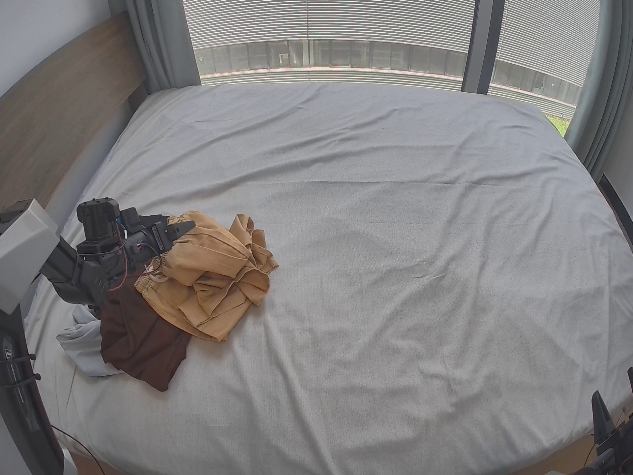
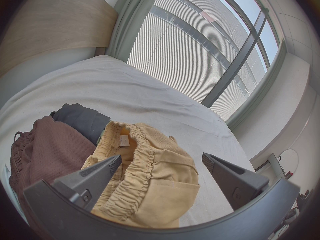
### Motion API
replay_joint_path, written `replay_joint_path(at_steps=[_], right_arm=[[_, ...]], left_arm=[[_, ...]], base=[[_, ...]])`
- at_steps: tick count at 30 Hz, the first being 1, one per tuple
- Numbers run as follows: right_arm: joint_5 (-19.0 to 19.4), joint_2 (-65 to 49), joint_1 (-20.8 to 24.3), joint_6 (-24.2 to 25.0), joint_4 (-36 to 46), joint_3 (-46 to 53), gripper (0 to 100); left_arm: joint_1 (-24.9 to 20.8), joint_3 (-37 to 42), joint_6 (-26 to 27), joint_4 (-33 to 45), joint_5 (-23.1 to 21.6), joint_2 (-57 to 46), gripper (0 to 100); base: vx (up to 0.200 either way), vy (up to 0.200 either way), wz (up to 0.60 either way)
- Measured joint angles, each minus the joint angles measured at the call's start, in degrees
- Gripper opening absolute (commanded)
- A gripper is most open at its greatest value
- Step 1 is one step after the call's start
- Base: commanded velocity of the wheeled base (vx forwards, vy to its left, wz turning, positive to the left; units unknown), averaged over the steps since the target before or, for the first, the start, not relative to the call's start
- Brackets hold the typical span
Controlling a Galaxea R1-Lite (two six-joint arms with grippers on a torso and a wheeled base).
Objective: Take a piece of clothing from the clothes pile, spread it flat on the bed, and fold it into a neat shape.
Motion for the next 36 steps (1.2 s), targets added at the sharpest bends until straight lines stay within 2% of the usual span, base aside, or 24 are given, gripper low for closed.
replay_joint_path(at_steps=[23,36], right_arm=[[0.0,0.0,0.0,0.0,-0.02,0.0,100],[0.0,0.0,0.02,0.0,0.0,0.0,100]], left_arm=[[-2.49,1.46,-0.41,-4.38,-5.64,1.9,100],[-3.47,0.0,-0.06,-5.3,-5.12,4.21,100]], base=[[0.0,0.0,0.0],[0.0,0.0,0.0]])
